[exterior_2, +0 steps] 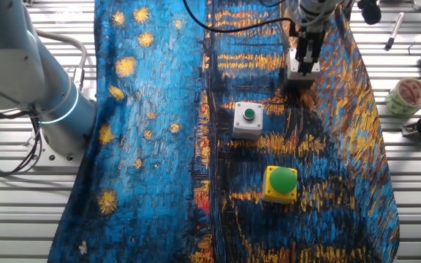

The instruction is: Press three buttons from left to right in sequence

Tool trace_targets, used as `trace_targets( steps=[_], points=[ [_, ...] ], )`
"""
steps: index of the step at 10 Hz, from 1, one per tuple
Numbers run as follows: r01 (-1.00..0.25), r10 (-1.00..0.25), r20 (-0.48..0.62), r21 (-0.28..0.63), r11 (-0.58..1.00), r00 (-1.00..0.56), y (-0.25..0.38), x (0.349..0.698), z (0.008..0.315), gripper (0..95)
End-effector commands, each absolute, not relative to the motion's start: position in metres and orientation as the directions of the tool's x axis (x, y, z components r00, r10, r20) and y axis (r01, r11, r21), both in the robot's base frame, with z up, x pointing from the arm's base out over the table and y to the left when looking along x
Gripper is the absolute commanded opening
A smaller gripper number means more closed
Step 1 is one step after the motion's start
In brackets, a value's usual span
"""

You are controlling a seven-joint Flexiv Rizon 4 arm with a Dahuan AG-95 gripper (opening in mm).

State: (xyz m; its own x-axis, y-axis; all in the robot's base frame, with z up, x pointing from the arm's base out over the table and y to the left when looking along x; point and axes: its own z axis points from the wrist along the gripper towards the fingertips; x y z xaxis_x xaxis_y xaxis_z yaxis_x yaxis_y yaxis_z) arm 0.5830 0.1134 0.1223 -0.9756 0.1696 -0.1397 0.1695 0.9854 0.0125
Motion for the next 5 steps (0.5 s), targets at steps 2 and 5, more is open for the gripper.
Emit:
trace_targets(
  steps=[2,5],
  points=[
    [0.126,0.128,-0.123,0.022,0.992,-0.984,0.1135,0.5825,0.1229,38.0],
    [0.053,0.055,-0.134,0.024,0.998,-0.989,0.1135,0.5825,0.1229,38.0]
  ],
)
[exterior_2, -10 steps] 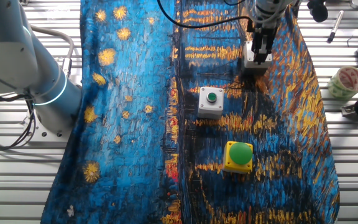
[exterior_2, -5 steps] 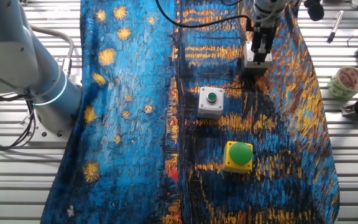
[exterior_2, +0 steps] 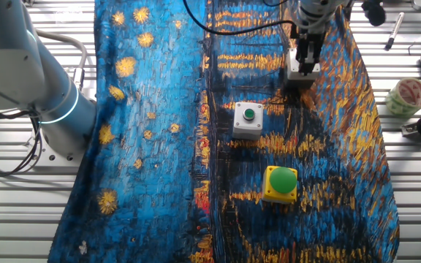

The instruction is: Press three buttons from left to right in sequence

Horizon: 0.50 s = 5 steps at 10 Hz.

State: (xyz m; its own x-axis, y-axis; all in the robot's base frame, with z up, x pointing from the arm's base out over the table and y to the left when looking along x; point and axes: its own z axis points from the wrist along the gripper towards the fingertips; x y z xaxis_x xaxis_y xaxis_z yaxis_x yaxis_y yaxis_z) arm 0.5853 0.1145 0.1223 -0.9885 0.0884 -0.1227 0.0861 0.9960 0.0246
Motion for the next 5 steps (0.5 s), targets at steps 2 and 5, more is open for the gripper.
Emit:
trace_targets(
  steps=[2,5],
  points=[
    [0.043,0.046,-0.136,0.023,0.999,-0.990,0.1135,0.5825,0.1229,38.0],
    [0.035,0.038,-0.137,0.022,0.999,-0.990,0.1135,0.5825,0.1229,38.0]
  ],
)
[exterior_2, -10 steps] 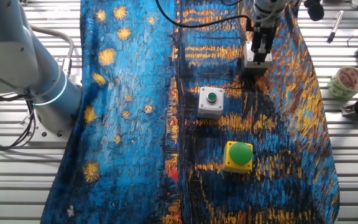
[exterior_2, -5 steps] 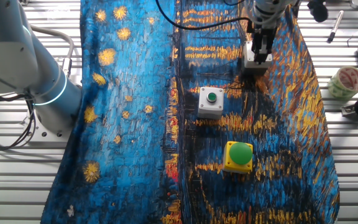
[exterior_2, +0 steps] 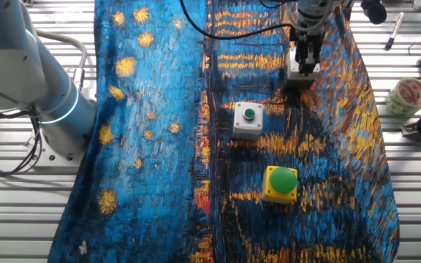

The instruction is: Press three buttons from left to right in sequence

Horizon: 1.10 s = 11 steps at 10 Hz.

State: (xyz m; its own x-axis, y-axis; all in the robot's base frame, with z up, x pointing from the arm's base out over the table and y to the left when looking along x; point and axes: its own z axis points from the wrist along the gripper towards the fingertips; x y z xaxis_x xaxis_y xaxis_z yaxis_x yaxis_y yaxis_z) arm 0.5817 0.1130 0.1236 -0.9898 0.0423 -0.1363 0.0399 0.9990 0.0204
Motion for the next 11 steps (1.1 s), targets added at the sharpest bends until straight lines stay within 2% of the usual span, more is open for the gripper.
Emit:
trace_targets(
  steps=[1,11],
  points=[
    [0.030,0.032,-0.135,0.023,0.999,-0.990,0.1135,0.5825,0.1229,38.0],
    [0.030,0.033,-0.123,0.024,0.999,-0.992,0.1160,0.5880,0.1172,38.0]
  ],
)
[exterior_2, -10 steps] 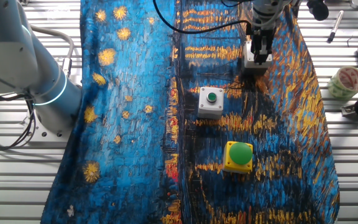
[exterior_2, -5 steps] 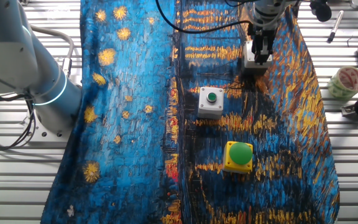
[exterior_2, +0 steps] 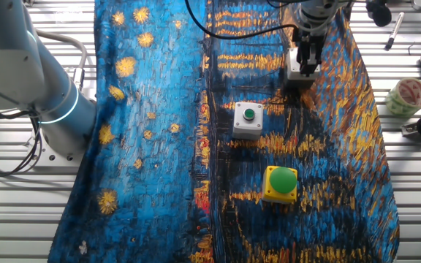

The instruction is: Press three buttons from left to right in sequence

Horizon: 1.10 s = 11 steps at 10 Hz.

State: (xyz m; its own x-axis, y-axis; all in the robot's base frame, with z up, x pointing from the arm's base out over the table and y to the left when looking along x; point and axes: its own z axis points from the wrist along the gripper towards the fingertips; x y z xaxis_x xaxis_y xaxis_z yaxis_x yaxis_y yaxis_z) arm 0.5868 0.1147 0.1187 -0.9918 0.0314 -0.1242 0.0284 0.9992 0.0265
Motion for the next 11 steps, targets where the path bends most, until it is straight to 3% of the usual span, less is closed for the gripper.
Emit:
trace_targets(
  steps=[1,11],
  points=[
    [0.039,0.042,-0.121,0.022,0.999,-0.992,0.1195,0.5923,0.1172,38.0],
    [0.058,0.060,-0.119,0.021,0.998,-0.991,0.1280,0.5999,0.1159,38.0]
  ],
)
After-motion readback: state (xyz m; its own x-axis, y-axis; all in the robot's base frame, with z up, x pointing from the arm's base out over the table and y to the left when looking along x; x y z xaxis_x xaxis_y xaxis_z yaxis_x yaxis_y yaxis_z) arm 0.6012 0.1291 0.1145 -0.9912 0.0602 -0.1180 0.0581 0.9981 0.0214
